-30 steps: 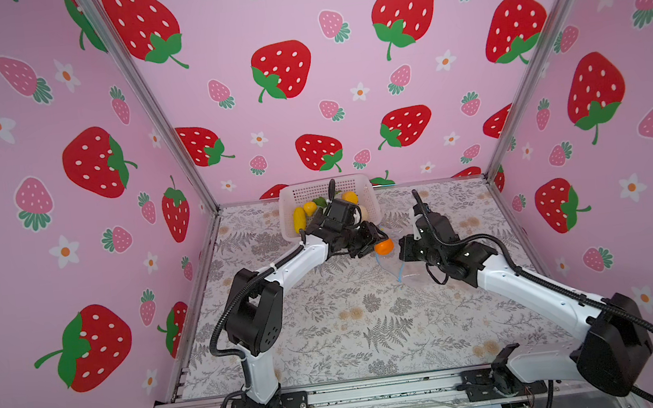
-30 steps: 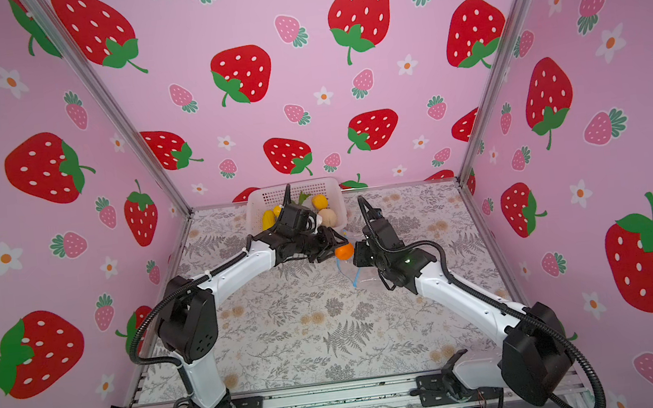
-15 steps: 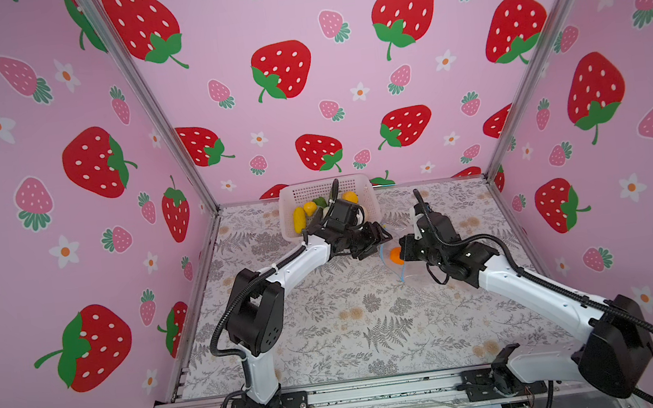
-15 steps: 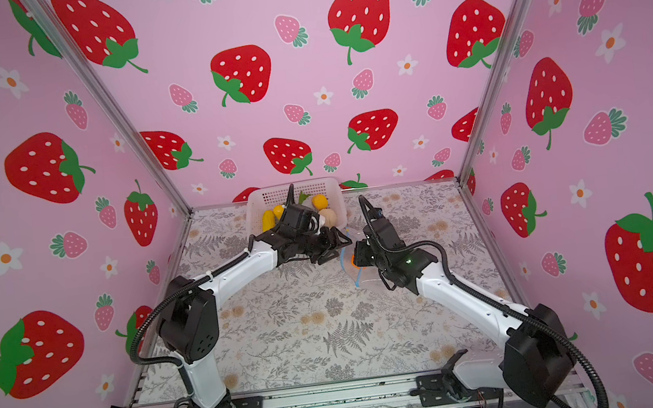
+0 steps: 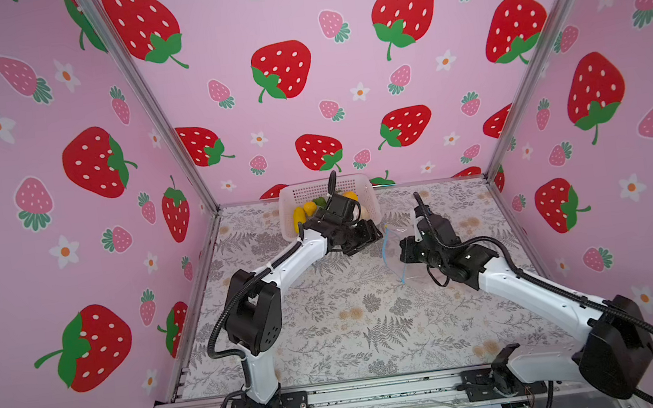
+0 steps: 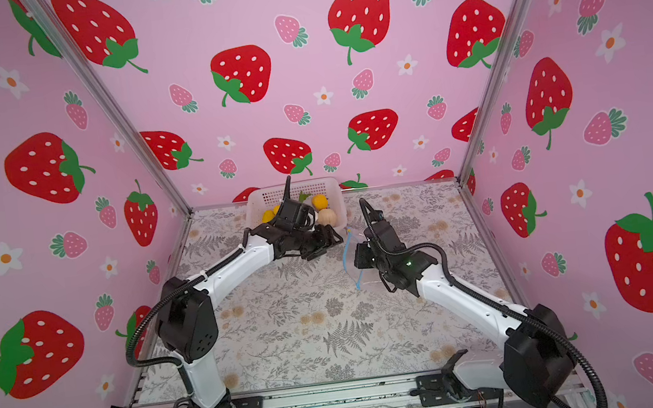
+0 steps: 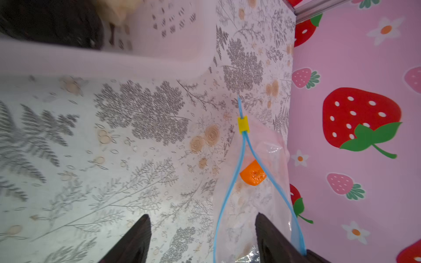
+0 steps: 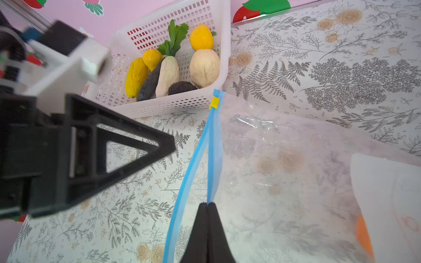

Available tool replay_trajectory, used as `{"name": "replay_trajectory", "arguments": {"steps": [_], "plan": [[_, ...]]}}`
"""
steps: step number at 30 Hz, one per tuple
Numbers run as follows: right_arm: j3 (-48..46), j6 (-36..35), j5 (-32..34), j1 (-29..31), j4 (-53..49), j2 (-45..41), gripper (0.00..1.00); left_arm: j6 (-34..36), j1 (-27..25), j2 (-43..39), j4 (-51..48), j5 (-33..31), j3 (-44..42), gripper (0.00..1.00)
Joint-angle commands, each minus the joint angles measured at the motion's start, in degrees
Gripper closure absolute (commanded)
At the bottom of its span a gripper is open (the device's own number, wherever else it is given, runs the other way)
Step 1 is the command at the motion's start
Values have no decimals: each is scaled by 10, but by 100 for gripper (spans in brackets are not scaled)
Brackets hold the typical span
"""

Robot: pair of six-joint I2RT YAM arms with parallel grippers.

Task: Place the food in the zip-top bag and seal the zipper
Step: 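Open the left gripper to drop the orange into the bag, then move the left gripper back over the basket toward the dark avocado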

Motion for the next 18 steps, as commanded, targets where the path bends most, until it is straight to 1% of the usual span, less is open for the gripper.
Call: {"name": "replay_trajectory", "arguments": {"steps": [1,2,5,6,8,10,11,13,18], "plan": [[-15,13,1,-2,18,-17,98,91,26,11,-102,-91,97,24],[-15,13,0,-2,19,-15,98,105,31,29,-121,-100,123,23],[-12,9,0,-2,20,-8,98,132,44,96,-188,-102,225,22],[-10,6,0,-2,20,-5,98,143,48,126,-217,-123,267,22],[-4,2,0,-4,20,1,97,156,57,176,-262,-131,342,22],[3,-4,0,-6,17,7,97,165,68,221,-299,-153,413,22],[5,-6,-1,-7,17,10,97,167,73,237,-311,-160,437,23],[7,-10,-5,-11,17,14,97,169,84,258,-319,-162,466,24],[7,-13,-16,-21,21,25,96,168,86,268,-279,-133,449,27]]}}
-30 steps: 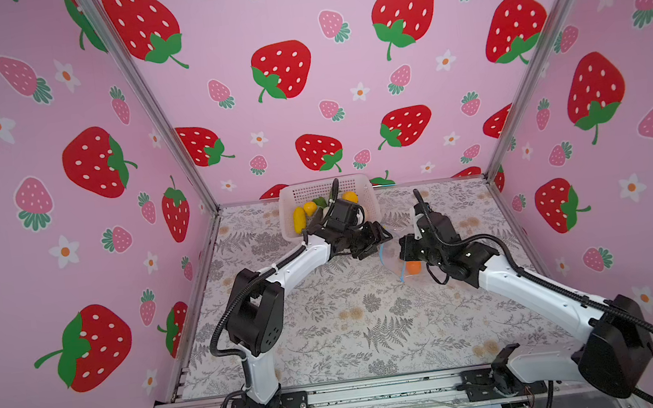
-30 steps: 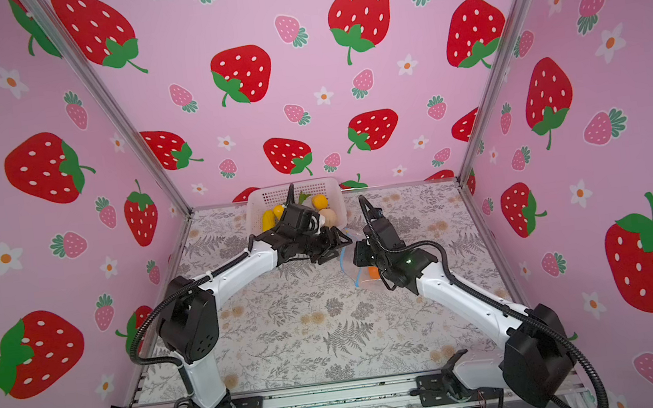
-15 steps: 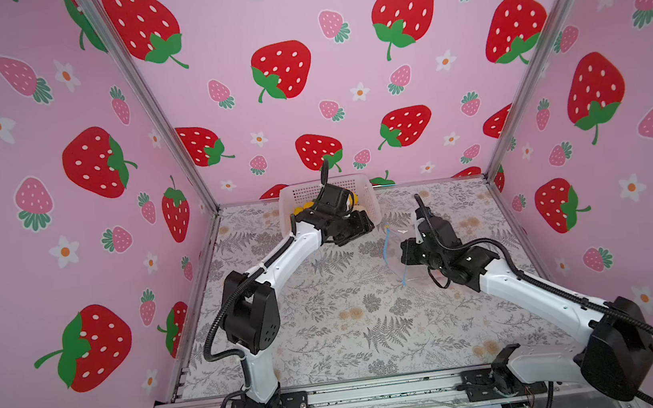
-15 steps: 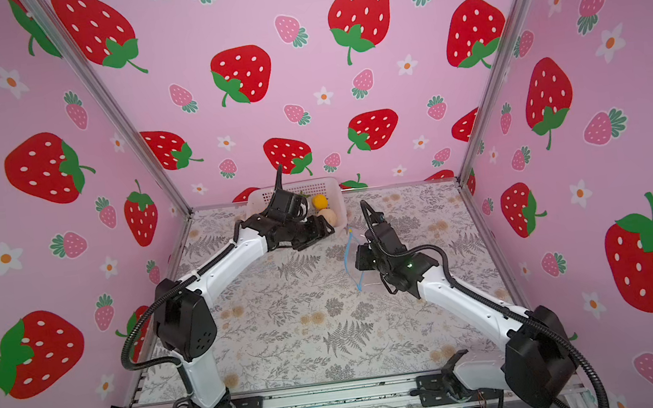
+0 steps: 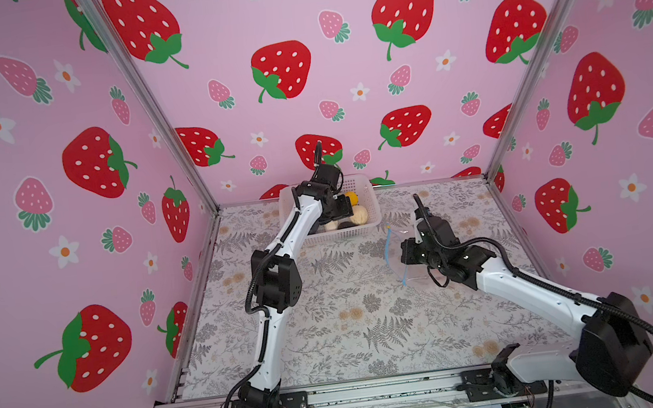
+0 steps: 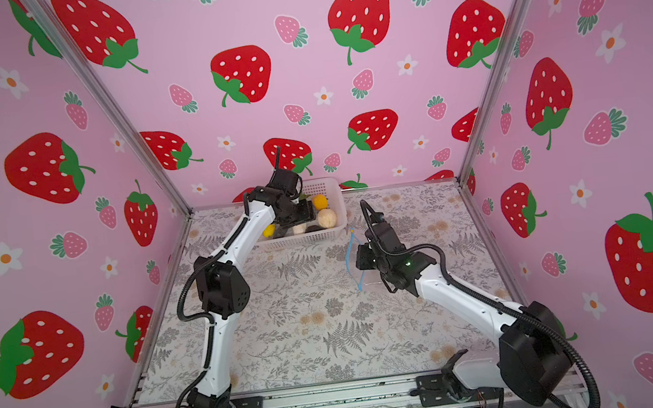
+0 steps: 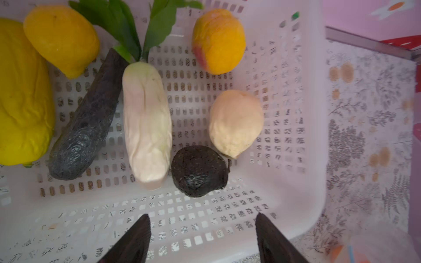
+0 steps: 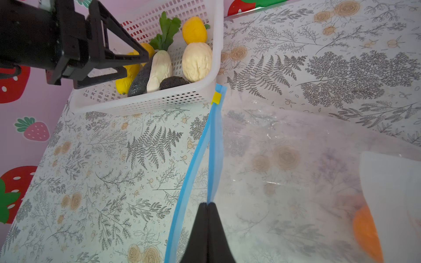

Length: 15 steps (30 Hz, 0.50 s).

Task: Place the food in the zip-top bag and seal the zipper
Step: 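Move the left gripper back over the basket toward the dark avocado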

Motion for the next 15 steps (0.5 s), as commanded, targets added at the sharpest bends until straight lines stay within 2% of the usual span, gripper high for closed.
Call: {"name": "replay_trajectory", "arguments": {"steps": [1,15], "plan": [[17,-8,-12,-8,10,11,96,15,-3,-8,-4,7,12,28],[26,-11,-17,-13,7,29,96,14,-20,96,5,24,91,29]]}}
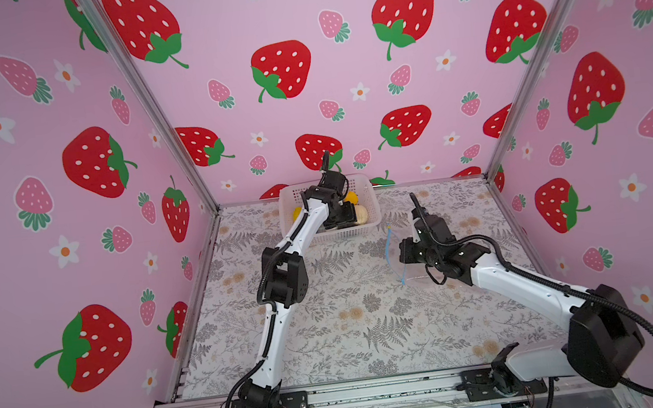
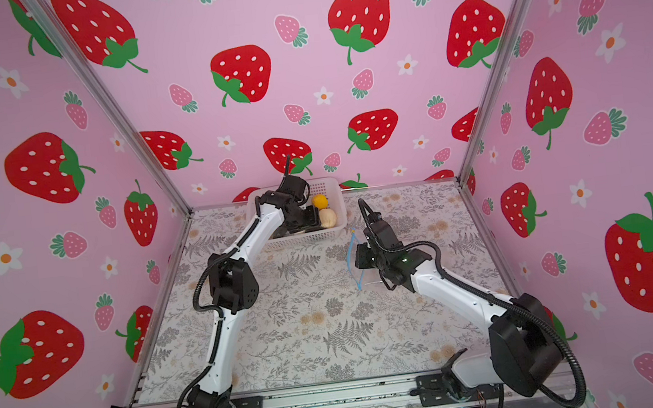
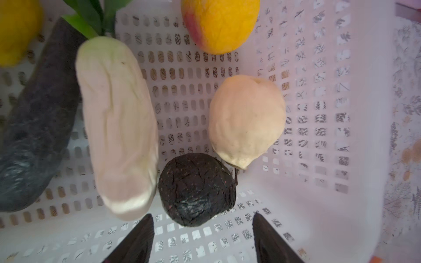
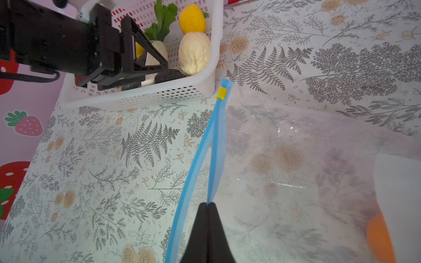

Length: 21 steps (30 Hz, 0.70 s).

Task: Place the food in the zip-top bag and seal the zipper
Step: 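Move the left gripper back over the basket toward the dark avocado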

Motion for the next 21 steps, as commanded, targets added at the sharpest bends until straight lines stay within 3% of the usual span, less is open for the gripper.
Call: {"name": "replay_trajectory", "arguments": {"steps": [1,12,17,21], "plan": [[18,-2,0,-4,2,1,96,0,-5,19,-6,9,44,29],[17,-1,4,-6,-5,-5,96,-8,-4,32,2,2,17,27],[15,-1,0,-7,-2,-6,96,-2,-5,5,20,-12,-38,21],[17,-2,-4,-7,-2,-5,96,4,-6,19,29,-3,-15,14]]}}
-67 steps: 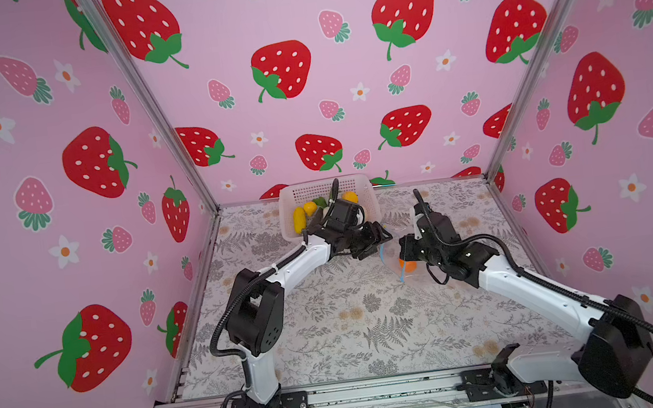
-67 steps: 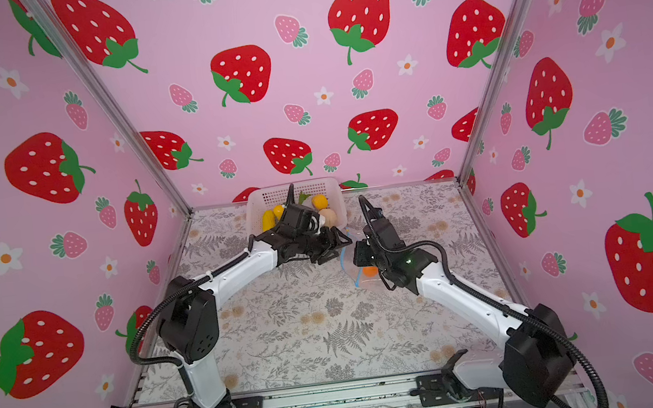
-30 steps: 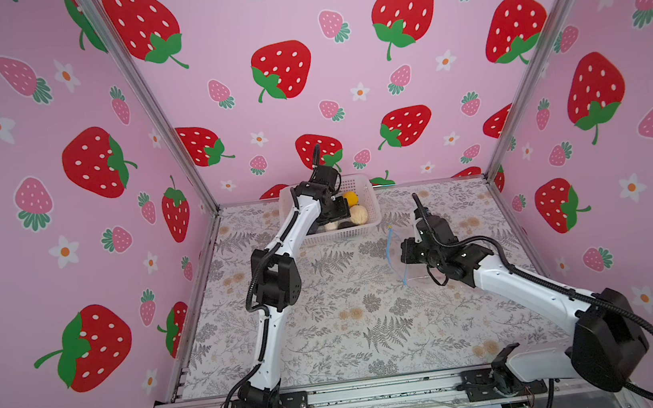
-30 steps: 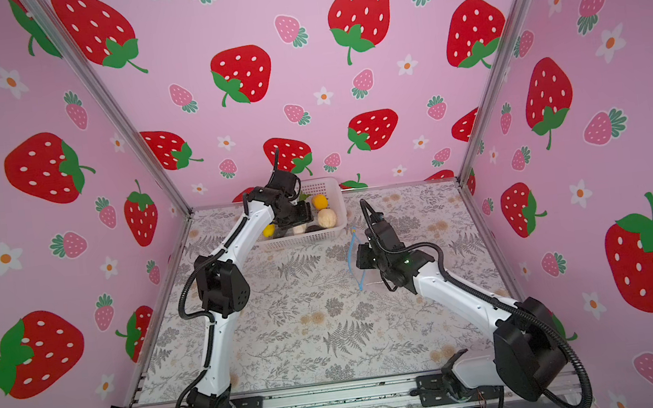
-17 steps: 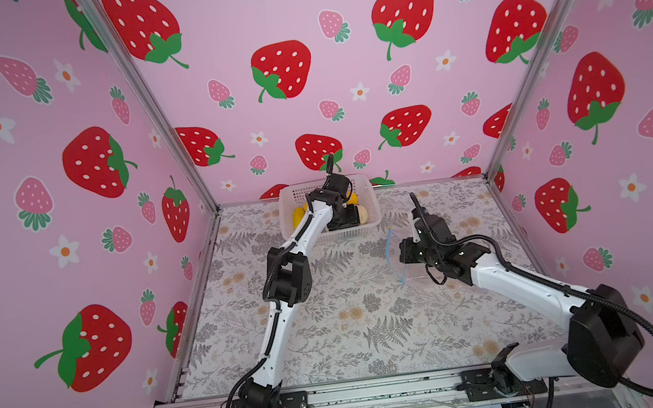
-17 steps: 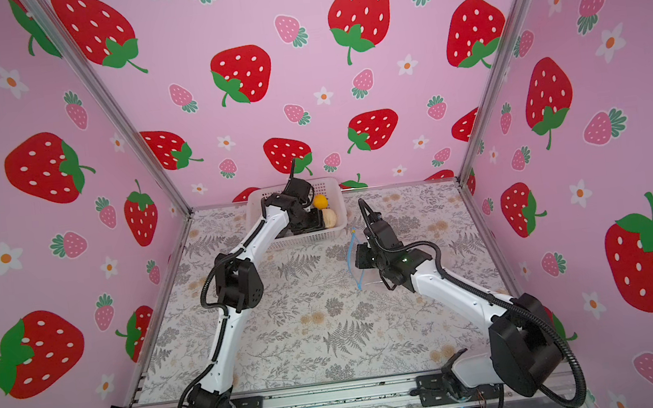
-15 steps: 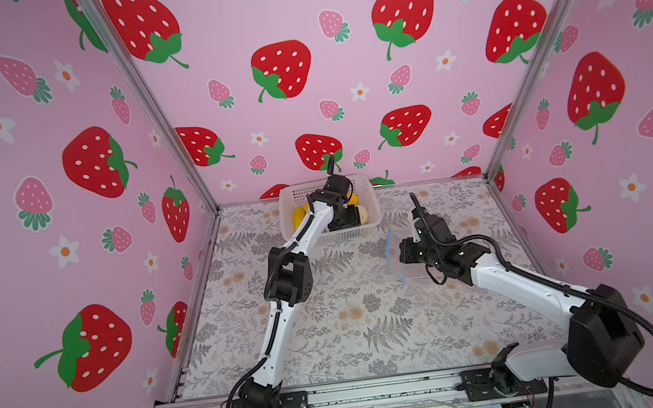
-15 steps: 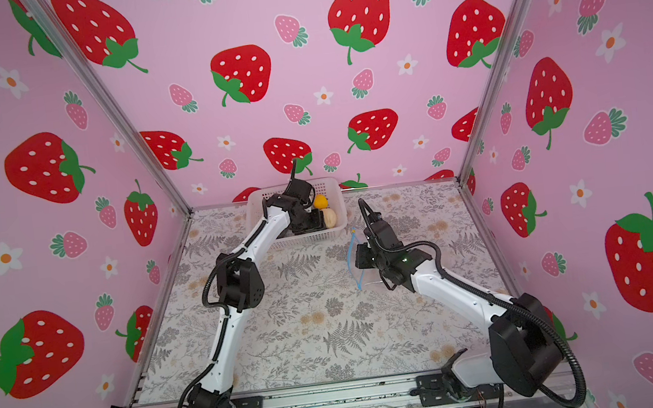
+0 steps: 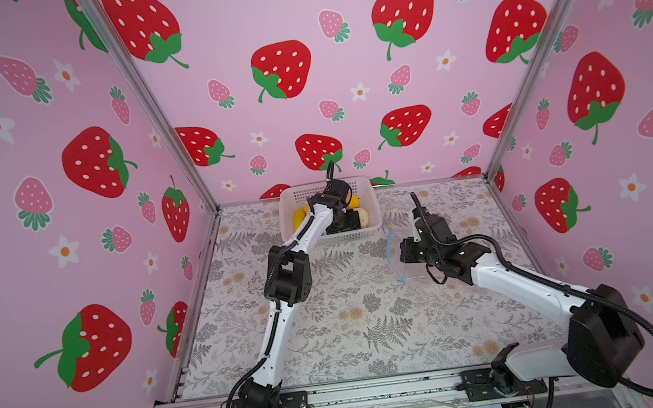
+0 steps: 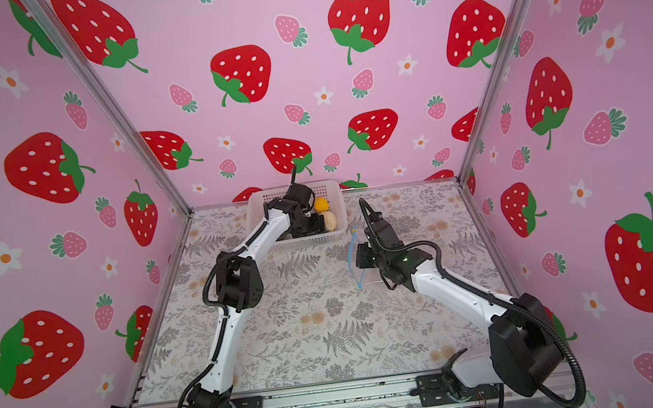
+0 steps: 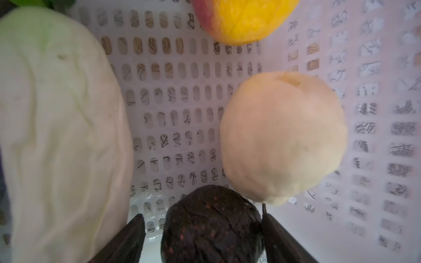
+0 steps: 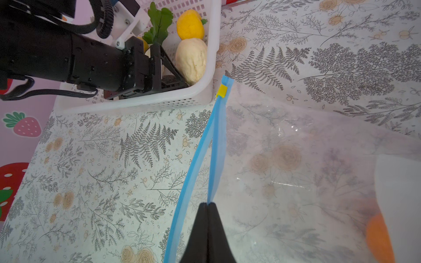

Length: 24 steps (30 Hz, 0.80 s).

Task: Place the food in the zip-top bag and seal the zipper
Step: 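Move the left gripper back over the basket toward the dark avocado, then lower the left gripper and grasp the dark avocado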

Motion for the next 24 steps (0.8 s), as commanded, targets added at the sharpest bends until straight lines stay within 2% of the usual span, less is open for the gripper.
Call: {"name": "replay_trajectory", "arguments": {"steps": [1,7,14,24], "plan": [[18,-1,-2,-4,-2,-7,96,13,-5,2,5,2,20,12],[18,-2,3,-5,-8,-13,95,19,-11,19,19,3,23,11],[18,-3,-1,-5,-5,-9,95,26,-12,14,12,-22,1,20],[20,-2,-1,-5,-4,-10,95,40,-13,29,0,-36,17,12]]}}
